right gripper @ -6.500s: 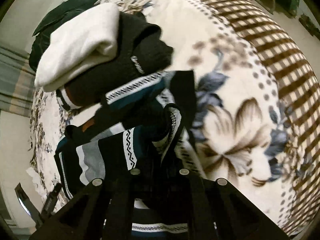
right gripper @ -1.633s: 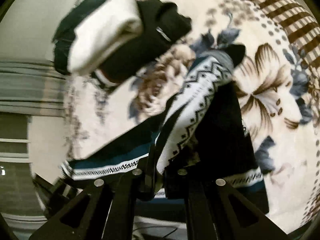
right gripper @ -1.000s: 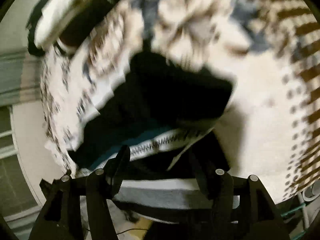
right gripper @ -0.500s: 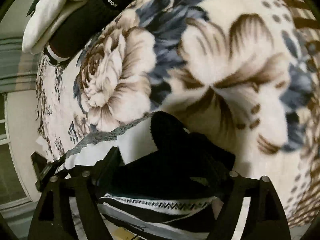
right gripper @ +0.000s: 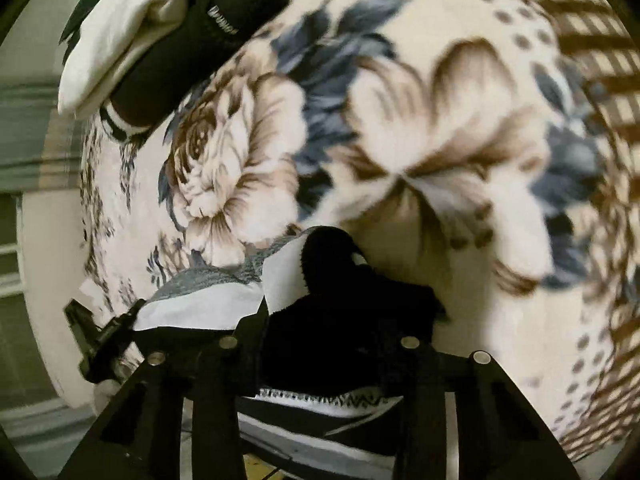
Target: Fold small clothes
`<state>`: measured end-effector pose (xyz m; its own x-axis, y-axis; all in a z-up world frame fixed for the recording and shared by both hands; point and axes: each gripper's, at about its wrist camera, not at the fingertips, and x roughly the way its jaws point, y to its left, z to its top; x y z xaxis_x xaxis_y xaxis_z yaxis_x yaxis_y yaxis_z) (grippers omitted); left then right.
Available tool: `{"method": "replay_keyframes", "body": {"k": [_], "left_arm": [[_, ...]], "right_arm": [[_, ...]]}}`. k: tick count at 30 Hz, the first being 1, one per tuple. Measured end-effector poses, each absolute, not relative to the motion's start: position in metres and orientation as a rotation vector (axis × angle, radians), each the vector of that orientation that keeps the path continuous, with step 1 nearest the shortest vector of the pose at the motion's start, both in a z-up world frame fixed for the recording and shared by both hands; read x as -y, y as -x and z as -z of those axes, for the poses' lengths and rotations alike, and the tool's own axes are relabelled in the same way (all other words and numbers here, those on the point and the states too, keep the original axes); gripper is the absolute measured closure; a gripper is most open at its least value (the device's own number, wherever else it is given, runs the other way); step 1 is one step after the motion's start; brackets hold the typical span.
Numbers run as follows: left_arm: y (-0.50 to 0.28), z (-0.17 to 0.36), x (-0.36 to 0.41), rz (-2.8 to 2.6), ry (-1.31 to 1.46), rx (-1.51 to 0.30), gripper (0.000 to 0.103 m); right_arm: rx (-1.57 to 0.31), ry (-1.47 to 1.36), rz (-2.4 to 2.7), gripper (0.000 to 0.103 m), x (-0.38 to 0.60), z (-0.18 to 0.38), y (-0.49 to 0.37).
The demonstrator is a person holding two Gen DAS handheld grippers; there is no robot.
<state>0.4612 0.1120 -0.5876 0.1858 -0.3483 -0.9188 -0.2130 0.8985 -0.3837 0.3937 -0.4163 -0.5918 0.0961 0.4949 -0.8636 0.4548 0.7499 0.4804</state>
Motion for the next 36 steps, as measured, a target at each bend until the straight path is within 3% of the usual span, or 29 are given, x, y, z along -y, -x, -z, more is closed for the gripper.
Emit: {"method": "replay_keyframes", "body": {"k": [2, 4, 7, 9, 18, 20, 22, 23, 24, 25, 26, 27, 28, 31, 35, 36], "left_arm": [[-0.464, 0.592, -0.115, 0.112, 0.519, -1.420, 0.073], [-0.464, 0.591, -0.118, 0.116, 0.556, -1.433, 0.066], [-0.453, 0.584, -0.130, 0.133, 0.643, -1.408, 0.054], [-0.445, 0.580, -0.135, 0.136, 0.688, -1.397, 0.052], [-0.384, 0.553, -0.138, 0.065, 0.686, -1.350, 0.043], [-0.377, 0.566, -0.130, 0.068, 0.668, -1.400, 0.042], [-0.374, 0.576, -0.118, 0.056, 0.603, -1.435, 0.043], [-0.372, 0.577, -0.113, 0.053, 0.557, -1.421, 0.043], [-0.372, 0.575, -0.109, 0.050, 0.519, -1.404, 0.045], [-0.372, 0.573, -0.105, 0.045, 0.481, -1.389, 0.058], [-0.373, 0.570, -0.101, 0.045, 0.443, -1.373, 0.070], [-0.373, 0.568, -0.099, 0.045, 0.423, -1.366, 0.091], [-0.374, 0.565, -0.097, 0.034, 0.383, -1.357, 0.093], [-0.377, 0.562, -0.104, -0.002, 0.356, -1.346, 0.093], [-0.369, 0.564, -0.127, 0.024, 0.521, -1.361, 0.090], [-0.366, 0.562, -0.129, 0.027, 0.546, -1.360, 0.076]], "right_arm": [[-1.568, -0.828, -0.039, 0.061, 0.422, 0.595, -0.387], [-1.581, -0.838, -0.052, 0.045, 0.424, 0.592, -0.382], [-1.502, -0.925, -0.101, 0.036, 0.437, 0.574, -0.369], [-1.457, -0.971, -0.111, 0.028, 0.446, 0.567, -0.357], [-1.538, -0.900, -0.014, 0.028, 0.432, 0.599, -0.331], [-1.537, -0.910, 0.009, 0.036, 0.426, 0.610, -0.327], [-1.545, -0.881, 0.033, 0.073, 0.416, 0.614, -0.322], [-1.542, -0.845, 0.062, 0.078, 0.412, 0.613, -0.319], [-1.529, -0.826, 0.075, 0.084, 0.409, 0.610, -0.317], [-1.518, -0.811, 0.085, 0.090, 0.407, 0.605, -0.313], [-1.513, -0.795, 0.093, 0.090, 0.404, 0.601, -0.310], [-1.509, -0.784, 0.097, 0.092, 0.402, 0.596, -0.307], [-1.505, -0.772, 0.099, 0.094, 0.398, 0.591, -0.304], [-1.523, -0.753, 0.095, 0.094, 0.389, 0.581, -0.292], [-1.545, -0.834, 0.060, 0.093, 0.391, 0.581, -0.275], [-1.538, -0.893, 0.046, 0.089, 0.393, 0.584, -0.272]]}}
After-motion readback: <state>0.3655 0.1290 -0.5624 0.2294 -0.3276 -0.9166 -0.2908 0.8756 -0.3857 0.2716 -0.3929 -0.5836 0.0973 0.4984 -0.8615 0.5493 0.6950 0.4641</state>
